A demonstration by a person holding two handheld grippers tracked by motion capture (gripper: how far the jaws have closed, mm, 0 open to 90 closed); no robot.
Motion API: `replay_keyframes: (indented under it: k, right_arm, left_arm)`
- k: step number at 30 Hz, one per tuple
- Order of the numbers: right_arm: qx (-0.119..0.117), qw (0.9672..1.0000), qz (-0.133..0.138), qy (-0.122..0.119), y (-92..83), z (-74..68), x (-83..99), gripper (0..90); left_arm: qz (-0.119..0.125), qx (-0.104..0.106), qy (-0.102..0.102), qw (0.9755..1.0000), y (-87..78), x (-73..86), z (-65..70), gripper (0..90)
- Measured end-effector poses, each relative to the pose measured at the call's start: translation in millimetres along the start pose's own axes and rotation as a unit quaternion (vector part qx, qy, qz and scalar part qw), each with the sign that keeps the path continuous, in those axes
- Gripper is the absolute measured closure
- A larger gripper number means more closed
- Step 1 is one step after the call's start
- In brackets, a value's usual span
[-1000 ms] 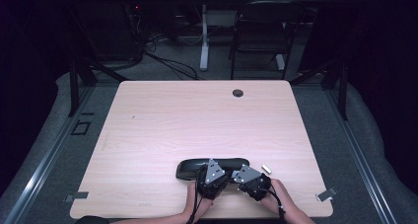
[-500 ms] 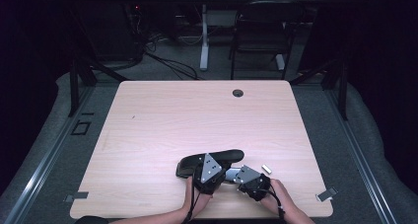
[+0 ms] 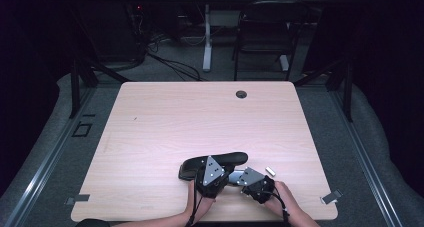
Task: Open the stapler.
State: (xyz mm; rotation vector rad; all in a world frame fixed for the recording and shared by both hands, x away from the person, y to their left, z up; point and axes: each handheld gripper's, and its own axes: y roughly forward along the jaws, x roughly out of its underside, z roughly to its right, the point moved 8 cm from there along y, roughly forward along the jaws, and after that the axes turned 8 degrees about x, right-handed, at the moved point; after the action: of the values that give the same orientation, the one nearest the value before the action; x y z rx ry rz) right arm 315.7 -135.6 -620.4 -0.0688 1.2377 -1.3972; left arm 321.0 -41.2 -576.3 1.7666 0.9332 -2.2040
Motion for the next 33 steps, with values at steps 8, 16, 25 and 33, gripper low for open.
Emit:
replay_keyframes:
  k: [8, 16, 25, 33]
  right_arm:
    - [0.000, 1.0000, -0.002, -0.003, -0.3, 0.7, 0.2, 90.0]
    - [-0.002, 1.0000, -0.001, -0.001, -0.1, 0.3, -0.2, 90.0]
    - [0.002, 1.0000, -0.004, -0.003, -0.6, 0.8, -0.2, 90.0]
    - [0.002, 1.0000, -0.005, -0.003, -0.8, 1.0, 0.0, 90.0]
  left_arm:
    - [0.013, -0.002, -0.010, 0.9999, -7.0, -9.7, -0.4, 90.0]
    - [0.026, 0.003, -0.025, 0.9993, -16.2, -21.6, -1.5, 90.0]
    - [0.039, 0.001, -0.028, 0.9988, -24.0, -31.7, -4.0, 90.0]
    - [0.055, -0.004, -0.023, 0.9982, -35.5, -42.5, -9.7, 90.0]
